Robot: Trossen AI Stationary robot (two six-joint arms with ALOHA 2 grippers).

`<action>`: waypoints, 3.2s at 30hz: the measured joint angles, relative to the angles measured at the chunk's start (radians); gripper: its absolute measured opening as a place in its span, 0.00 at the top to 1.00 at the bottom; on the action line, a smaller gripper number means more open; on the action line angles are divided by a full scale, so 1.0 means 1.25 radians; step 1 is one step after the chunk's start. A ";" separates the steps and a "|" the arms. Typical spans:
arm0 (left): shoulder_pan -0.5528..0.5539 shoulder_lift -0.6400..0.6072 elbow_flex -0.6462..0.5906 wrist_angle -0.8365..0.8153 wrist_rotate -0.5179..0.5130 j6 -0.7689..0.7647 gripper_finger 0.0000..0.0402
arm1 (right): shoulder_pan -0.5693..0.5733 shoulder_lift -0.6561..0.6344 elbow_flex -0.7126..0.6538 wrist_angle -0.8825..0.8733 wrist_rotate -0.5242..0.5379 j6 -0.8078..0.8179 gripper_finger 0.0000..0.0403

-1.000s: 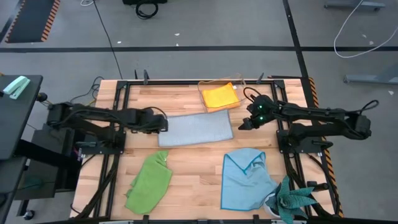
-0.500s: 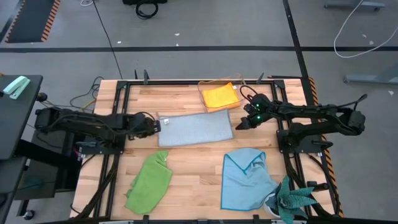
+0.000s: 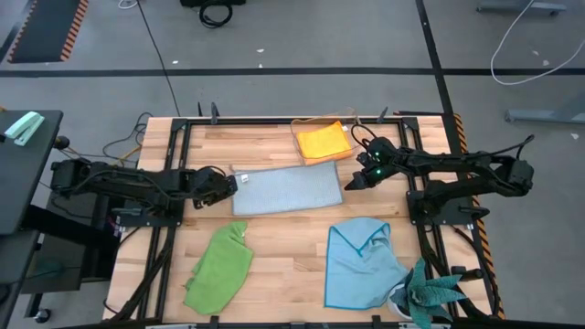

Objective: Fold microfiber towels
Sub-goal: Fold the gray microfiber cloth

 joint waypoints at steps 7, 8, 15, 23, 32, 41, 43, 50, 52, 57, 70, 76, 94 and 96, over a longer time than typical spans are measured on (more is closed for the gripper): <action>0.033 0.048 0.000 0.034 0.017 0.000 0.50 | 0.000 -0.008 0.000 0.029 -0.002 0.009 0.58; 0.036 0.066 0.000 0.050 0.025 0.000 0.51 | 0.000 -0.013 0.000 0.028 -0.003 0.009 0.58; 0.037 0.157 0.017 0.086 0.039 0.001 0.51 | 0.027 -0.061 0.000 0.026 -0.004 0.010 0.58; 0.071 0.206 0.064 0.078 0.059 0.015 0.52 | 0.048 -0.086 0.000 0.033 -0.003 0.021 0.58; 0.077 0.277 0.108 0.085 0.069 0.023 0.51 | 0.048 -0.086 0.000 0.033 -0.004 0.003 0.59; 0.077 0.311 0.126 0.084 0.070 0.018 0.56 | 0.064 -0.086 0.000 0.033 -0.004 -0.007 0.59; 0.077 0.312 0.126 0.081 0.070 0.017 0.59 | 0.075 -0.086 0.000 0.033 -0.004 -0.007 0.59; 0.077 0.313 0.124 0.071 0.071 0.016 0.76 | 0.105 -0.086 0.000 0.033 0.009 -0.009 0.59; 0.077 0.313 0.123 0.071 0.070 0.019 0.83 | 0.109 -0.086 0.000 0.033 0.013 -0.009 0.59; 0.076 0.313 0.122 0.079 0.061 0.032 0.97 | 0.109 -0.086 0.000 0.033 0.015 -0.012 0.59; 0.043 0.283 0.153 0.098 -0.042 0.134 0.97 | 0.109 -0.086 0.001 0.032 0.019 -0.006 0.59; 0.007 0.249 0.153 0.089 -0.062 0.122 0.97 | 0.109 -0.086 0.001 -0.002 0.057 -0.002 0.59; -0.064 0.234 0.350 -0.178 -0.132 0.156 0.97 | 0.253 0.042 0.049 0.001 0.338 -0.077 0.98; -0.066 0.234 0.358 -0.178 -0.133 0.161 0.97 | 0.263 0.079 0.065 0.001 0.371 -0.086 0.98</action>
